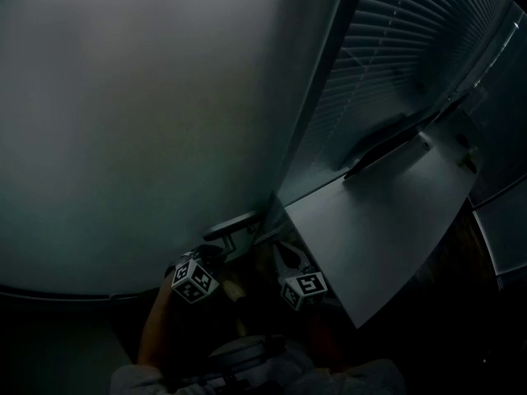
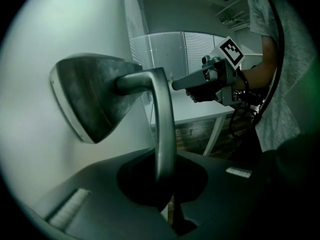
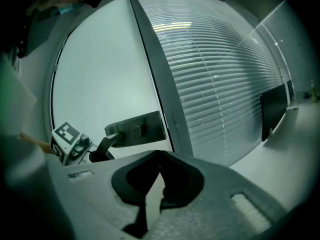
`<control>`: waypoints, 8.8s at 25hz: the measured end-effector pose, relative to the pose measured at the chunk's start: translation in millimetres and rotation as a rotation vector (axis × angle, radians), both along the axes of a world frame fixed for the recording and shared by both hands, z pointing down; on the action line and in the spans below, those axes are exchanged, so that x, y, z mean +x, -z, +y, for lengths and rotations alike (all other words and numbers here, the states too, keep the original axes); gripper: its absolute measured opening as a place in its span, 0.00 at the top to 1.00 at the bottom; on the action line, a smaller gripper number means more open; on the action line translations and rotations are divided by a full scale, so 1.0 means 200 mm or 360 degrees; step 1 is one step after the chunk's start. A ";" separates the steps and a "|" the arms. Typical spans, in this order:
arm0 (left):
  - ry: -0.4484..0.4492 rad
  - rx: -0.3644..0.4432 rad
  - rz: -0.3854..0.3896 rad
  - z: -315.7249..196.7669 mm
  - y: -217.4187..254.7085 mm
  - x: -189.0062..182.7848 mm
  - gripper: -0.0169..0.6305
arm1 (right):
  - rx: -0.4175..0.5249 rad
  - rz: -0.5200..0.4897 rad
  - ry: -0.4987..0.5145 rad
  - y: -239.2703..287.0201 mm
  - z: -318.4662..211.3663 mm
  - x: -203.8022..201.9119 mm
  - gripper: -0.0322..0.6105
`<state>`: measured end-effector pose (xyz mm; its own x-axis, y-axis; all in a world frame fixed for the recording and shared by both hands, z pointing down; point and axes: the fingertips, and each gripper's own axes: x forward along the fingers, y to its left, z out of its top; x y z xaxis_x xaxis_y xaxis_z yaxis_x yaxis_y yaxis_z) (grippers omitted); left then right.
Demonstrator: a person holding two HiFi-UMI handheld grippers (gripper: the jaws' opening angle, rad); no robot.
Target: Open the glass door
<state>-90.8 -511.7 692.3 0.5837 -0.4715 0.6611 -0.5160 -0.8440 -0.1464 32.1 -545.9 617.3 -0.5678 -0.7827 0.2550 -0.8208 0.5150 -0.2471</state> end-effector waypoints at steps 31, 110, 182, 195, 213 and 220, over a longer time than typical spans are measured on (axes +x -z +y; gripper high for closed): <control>-0.0024 0.0423 -0.0300 0.14 0.25 0.01 0.92 | 0.0187 -0.0047 0.0013 0.21 0.23 0.08 0.95; 0.0411 0.0433 -0.0191 1.33 0.31 0.06 0.75 | 0.0264 -0.0049 -0.0091 0.35 1.55 0.60 0.95; 0.0423 0.0553 -0.0345 2.73 0.28 -0.39 0.72 | 0.0311 0.0017 -0.0304 0.43 3.32 0.21 0.95; 0.0433 0.0571 -0.0338 2.83 0.25 -0.43 0.72 | 0.0271 0.0026 -0.0299 0.37 3.40 0.20 0.95; 0.0429 0.0569 -0.0272 2.97 0.23 -0.52 0.70 | 0.0289 0.0038 -0.0296 0.39 3.37 0.19 0.95; 0.0478 0.0625 -0.0296 3.04 0.30 -0.58 0.70 | 0.0283 0.0059 -0.0261 0.41 3.36 0.14 0.95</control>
